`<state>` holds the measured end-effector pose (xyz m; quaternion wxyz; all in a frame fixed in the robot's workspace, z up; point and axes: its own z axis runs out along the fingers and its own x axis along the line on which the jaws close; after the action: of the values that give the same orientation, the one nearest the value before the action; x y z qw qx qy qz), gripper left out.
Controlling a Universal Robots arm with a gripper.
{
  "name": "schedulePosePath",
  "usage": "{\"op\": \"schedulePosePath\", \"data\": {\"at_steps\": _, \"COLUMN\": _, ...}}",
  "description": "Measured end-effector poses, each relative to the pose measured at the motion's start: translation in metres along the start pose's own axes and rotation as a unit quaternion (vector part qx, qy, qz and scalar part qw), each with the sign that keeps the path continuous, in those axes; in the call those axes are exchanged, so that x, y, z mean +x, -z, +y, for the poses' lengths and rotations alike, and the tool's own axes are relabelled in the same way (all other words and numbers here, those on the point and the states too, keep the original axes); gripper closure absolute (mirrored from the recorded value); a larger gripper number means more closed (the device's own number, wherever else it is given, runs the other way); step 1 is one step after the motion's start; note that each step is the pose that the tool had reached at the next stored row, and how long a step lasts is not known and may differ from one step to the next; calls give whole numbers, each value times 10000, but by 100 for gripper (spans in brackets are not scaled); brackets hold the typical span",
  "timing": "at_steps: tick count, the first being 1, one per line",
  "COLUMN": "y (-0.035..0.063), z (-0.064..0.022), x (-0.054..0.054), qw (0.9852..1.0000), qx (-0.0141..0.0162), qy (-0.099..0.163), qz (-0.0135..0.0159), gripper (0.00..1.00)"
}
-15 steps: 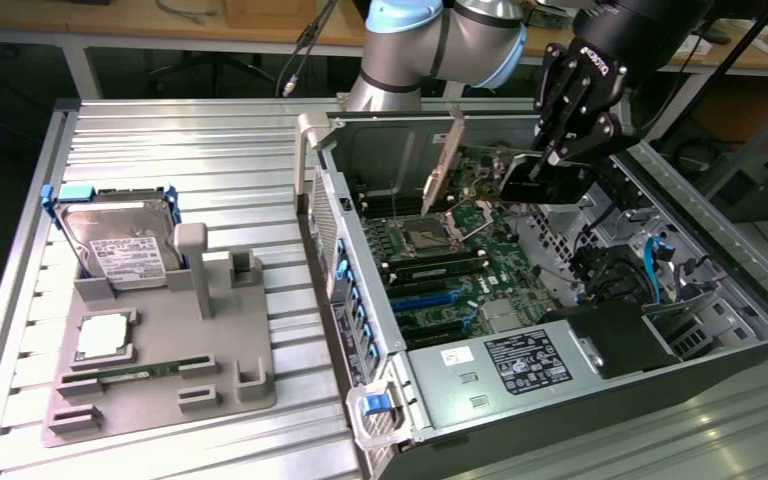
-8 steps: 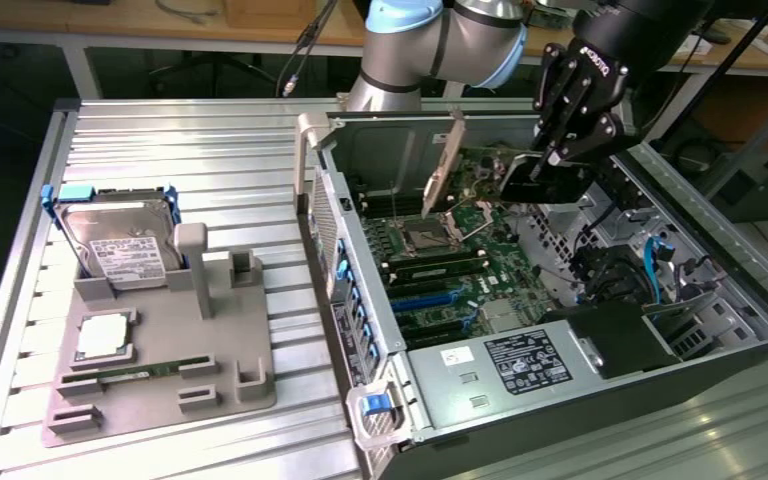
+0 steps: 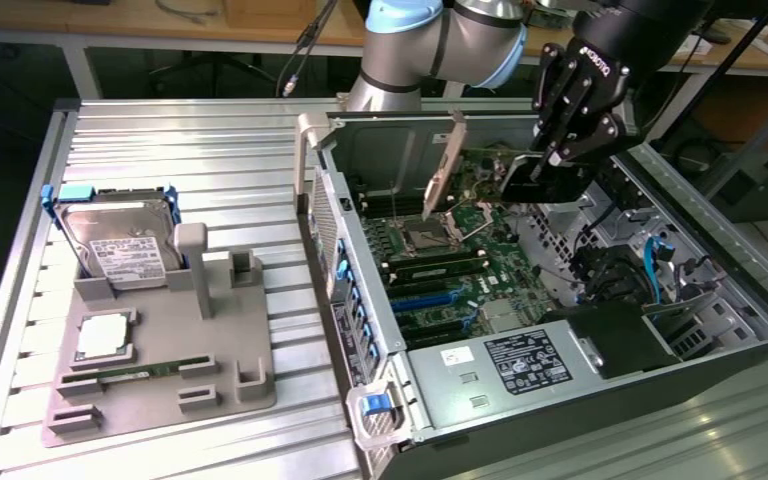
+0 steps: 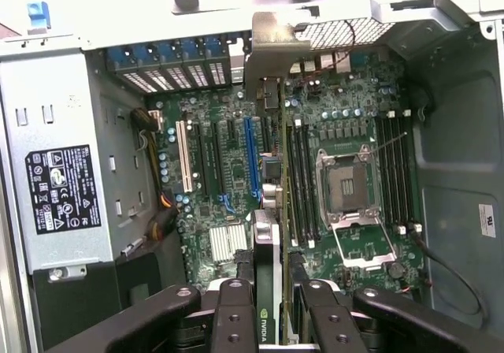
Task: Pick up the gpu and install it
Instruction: 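Insert the gpu into the slot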
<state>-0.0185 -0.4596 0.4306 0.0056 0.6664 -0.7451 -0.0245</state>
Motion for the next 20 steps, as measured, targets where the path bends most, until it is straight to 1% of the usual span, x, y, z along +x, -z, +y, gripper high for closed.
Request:
{"op": "schedulePosePath", "data": {"at_steps": 12, "y": 0, "z": 0, "x": 0, "qw": 9998, "qx": -5, "qy": 193, "qz": 10, "gripper": 73}}
{"op": "schedulePosePath", "data": {"at_steps": 20, "y": 0, "z": 0, "x": 0, "qw": 9993, "qx": -9, "qy": 366, "qz": 18, "gripper": 73}}
